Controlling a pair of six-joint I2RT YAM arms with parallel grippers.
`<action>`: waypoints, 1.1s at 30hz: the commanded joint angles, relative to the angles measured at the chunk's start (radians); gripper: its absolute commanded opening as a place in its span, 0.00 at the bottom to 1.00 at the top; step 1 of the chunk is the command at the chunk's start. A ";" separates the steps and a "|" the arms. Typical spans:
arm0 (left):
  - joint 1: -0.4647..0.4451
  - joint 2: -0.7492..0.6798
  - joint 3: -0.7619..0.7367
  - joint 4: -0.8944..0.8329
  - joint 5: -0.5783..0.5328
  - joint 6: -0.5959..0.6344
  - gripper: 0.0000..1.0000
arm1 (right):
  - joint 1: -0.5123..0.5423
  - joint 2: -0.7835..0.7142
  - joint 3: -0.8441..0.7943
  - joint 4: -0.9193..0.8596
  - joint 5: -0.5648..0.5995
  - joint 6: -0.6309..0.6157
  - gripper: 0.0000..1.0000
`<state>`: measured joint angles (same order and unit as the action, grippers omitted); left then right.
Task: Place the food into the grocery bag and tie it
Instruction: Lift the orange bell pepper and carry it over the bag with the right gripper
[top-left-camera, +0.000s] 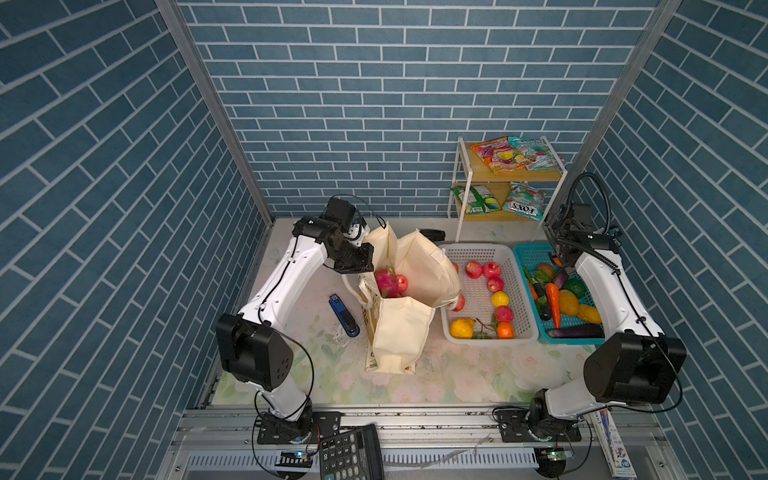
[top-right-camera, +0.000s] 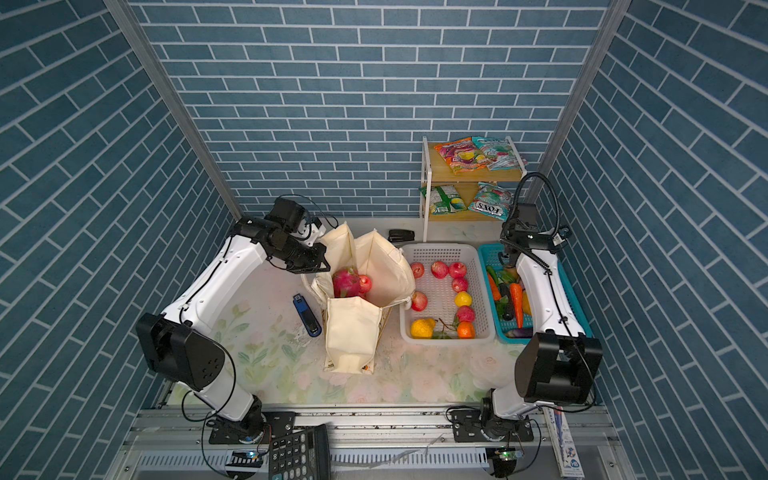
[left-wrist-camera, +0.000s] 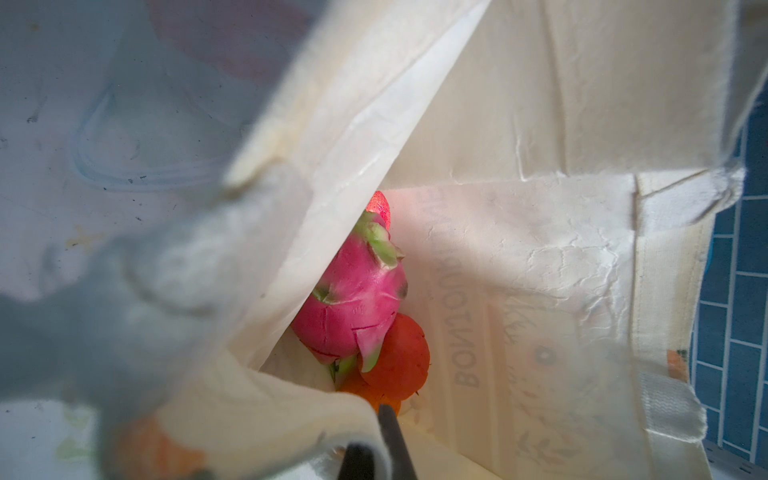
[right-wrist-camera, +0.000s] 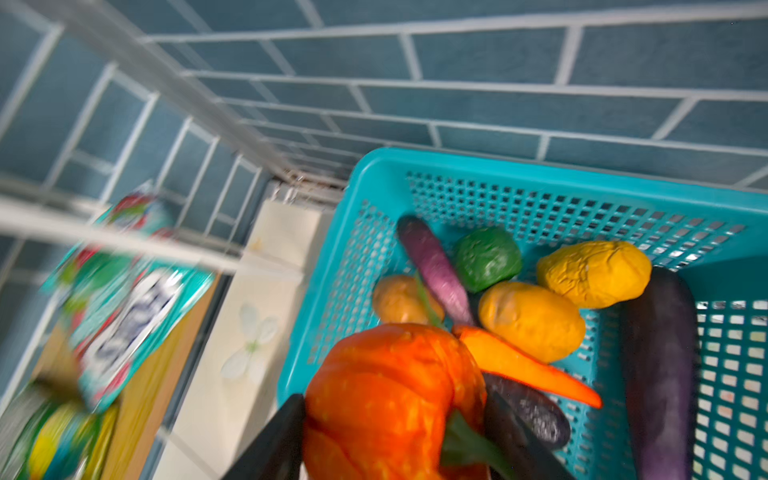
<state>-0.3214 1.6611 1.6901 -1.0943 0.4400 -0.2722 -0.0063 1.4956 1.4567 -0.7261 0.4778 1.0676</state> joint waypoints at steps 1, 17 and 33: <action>-0.008 0.000 -0.003 0.003 0.008 0.025 0.05 | 0.069 -0.056 0.014 -0.029 0.019 -0.101 0.66; -0.008 -0.021 -0.025 0.007 0.004 0.027 0.05 | 0.538 -0.029 0.195 0.074 -0.096 -0.564 0.64; -0.008 -0.052 -0.046 0.016 -0.011 0.016 0.05 | 0.882 0.107 0.264 0.133 -0.335 -0.987 0.63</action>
<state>-0.3214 1.6306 1.6600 -1.0832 0.4374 -0.2577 0.8654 1.5963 1.7191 -0.6193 0.2142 0.1799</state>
